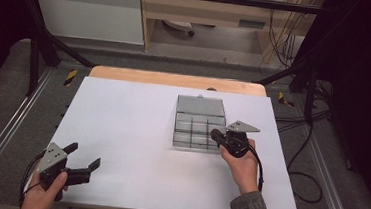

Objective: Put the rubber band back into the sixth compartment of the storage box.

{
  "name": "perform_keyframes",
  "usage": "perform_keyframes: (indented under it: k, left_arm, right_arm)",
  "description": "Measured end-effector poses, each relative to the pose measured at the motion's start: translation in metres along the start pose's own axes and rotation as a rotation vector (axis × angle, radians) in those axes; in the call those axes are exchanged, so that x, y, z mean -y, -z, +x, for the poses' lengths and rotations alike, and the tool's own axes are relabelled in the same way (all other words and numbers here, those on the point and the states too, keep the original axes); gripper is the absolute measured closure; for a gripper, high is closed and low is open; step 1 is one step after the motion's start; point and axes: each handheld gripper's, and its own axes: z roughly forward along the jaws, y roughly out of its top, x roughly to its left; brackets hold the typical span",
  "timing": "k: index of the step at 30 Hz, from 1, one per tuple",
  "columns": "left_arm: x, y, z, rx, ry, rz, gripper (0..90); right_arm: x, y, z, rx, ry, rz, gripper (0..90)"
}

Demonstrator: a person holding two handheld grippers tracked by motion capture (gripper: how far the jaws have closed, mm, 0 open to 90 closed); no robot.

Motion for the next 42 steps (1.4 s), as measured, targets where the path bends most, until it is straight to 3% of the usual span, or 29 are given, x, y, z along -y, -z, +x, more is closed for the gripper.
perform_keyframes:
  k: [42]
  left_arm:
    - [0.000, -0.001, 0.000, 0.003, 0.000, 0.007, 4.8]
  right_arm:
    - [0.007, -0.011, -0.003, 0.006, -0.022, 0.045, 83.4]
